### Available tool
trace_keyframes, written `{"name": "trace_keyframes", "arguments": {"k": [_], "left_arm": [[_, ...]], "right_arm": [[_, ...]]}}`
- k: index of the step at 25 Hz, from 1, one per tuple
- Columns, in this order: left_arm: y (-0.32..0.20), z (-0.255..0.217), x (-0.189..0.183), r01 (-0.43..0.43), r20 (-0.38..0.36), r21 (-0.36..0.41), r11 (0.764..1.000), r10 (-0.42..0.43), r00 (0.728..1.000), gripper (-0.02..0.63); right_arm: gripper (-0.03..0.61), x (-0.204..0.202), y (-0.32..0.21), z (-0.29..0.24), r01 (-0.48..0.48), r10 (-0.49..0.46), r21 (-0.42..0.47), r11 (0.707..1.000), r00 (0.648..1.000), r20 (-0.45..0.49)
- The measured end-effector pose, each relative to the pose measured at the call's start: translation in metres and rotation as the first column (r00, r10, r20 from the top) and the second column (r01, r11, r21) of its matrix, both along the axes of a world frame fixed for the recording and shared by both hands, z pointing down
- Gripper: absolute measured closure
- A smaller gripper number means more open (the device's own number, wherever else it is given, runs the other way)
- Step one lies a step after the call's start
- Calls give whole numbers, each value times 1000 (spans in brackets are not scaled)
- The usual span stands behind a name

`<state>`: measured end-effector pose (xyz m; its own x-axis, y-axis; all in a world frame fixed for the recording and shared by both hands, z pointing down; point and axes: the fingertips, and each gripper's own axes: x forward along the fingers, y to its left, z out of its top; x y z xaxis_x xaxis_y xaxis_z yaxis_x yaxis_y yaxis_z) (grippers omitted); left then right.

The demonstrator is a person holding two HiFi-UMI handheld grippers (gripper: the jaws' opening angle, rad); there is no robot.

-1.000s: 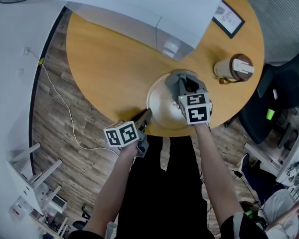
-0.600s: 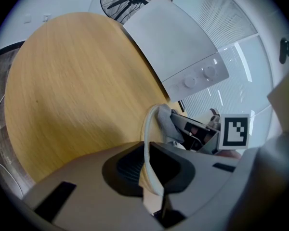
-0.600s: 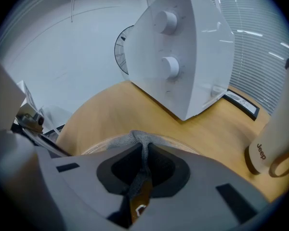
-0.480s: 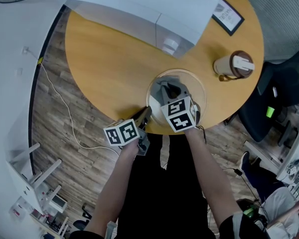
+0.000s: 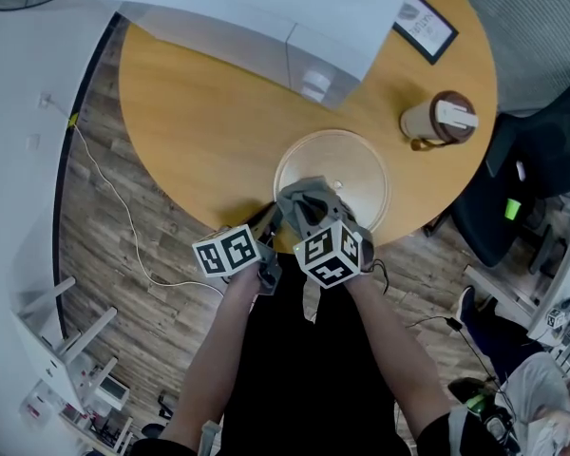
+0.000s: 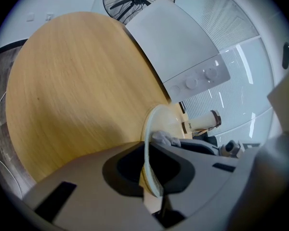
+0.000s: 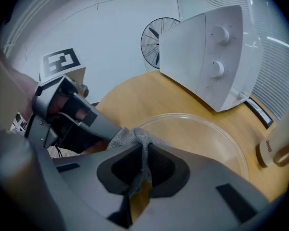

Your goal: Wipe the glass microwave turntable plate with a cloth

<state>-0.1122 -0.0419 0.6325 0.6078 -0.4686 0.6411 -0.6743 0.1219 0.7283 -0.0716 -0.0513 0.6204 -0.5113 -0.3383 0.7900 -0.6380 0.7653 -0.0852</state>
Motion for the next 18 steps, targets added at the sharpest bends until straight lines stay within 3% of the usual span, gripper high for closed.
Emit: {"name": "trace_keyframes", "arguments": {"k": [10, 18], "left_arm": [[-1, 0, 0, -4, -8, -9, 1000, 4, 1000, 588], [-1, 0, 1, -25, -6, -7, 1000, 25, 1000, 588]], "right_arm": [[537, 37, 65, 4, 38, -38, -37, 999, 999, 1], [531, 110, 62, 7, -96, 96, -35, 995, 995, -4]]}}
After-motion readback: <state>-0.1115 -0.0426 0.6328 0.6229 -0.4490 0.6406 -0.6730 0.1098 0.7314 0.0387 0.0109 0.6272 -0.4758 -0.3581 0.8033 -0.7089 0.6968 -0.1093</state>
